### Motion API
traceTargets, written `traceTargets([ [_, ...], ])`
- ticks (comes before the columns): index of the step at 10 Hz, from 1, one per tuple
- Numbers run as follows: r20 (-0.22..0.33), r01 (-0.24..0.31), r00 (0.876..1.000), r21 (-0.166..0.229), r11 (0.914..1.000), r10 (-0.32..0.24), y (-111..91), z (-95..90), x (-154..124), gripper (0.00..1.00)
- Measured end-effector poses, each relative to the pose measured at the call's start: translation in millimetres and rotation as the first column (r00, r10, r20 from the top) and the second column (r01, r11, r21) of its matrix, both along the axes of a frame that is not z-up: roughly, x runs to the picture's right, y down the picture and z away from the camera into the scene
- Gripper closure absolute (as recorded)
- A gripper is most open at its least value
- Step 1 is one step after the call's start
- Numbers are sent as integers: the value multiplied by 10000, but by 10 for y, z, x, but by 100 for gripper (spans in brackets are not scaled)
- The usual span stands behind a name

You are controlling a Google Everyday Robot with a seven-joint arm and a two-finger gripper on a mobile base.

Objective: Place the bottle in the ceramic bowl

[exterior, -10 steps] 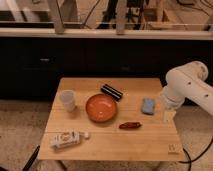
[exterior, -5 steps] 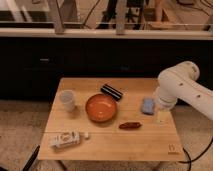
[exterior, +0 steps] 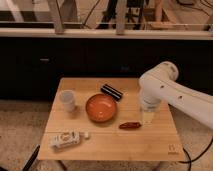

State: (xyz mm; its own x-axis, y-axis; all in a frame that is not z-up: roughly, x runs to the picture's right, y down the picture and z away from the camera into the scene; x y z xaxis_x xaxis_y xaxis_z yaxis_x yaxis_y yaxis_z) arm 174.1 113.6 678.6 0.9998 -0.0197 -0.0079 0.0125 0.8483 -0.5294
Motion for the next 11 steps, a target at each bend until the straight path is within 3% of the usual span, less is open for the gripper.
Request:
traceTargets([
  [6,279,250,9993,149,9996,-254,187,16,-613,20],
  [8,454,262,9986,135,9996,-268,306,13,-945,20],
  [11,750,504,9959,138,9986,-513,467,16,-1219,20],
])
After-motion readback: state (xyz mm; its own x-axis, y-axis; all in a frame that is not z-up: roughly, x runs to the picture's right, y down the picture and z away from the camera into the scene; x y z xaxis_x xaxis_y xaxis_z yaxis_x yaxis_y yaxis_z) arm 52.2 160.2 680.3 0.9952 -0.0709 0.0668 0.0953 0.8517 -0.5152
